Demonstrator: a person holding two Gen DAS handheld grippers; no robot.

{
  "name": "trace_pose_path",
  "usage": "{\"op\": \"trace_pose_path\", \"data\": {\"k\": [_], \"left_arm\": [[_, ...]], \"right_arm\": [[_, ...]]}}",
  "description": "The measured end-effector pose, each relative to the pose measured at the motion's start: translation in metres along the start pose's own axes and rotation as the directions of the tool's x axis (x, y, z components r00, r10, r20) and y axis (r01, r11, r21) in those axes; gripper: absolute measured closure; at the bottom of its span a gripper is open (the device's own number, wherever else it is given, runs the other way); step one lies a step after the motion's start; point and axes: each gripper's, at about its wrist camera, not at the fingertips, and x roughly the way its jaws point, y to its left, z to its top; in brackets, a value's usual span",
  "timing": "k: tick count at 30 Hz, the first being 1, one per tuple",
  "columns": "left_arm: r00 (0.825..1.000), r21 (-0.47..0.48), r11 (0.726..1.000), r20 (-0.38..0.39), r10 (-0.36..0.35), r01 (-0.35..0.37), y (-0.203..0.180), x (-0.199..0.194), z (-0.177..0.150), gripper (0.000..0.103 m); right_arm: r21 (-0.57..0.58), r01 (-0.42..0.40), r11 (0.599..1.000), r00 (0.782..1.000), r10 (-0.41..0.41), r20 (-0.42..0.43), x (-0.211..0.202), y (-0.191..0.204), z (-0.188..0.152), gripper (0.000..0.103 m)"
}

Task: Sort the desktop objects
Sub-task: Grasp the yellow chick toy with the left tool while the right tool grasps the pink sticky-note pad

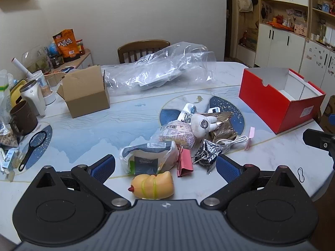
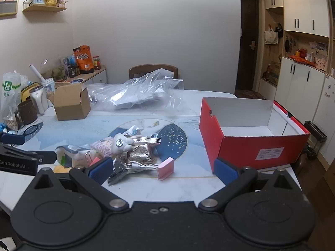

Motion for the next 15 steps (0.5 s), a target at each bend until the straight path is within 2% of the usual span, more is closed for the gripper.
{"op": "trace_pose_path", "data": {"k": [7,15], "left_arm": [[1.0,0.004,1.0,0.004,0.01,-0.01,-0.005,0.008,-0.004,0.0],[1.0,-0.02,1.0,-0.013,0.013,-0.013,0.011,0.033,-0.016,0.0]], "right_arm": [[-0.013,-0.037,0.999,0.999,0.037,-0.018,0.013,-0.008,0.0,0.001],[0.007,-0.018,1.0,0.999,0.019,-0.039,0.037,-0.008,0.005,0.001]]}}
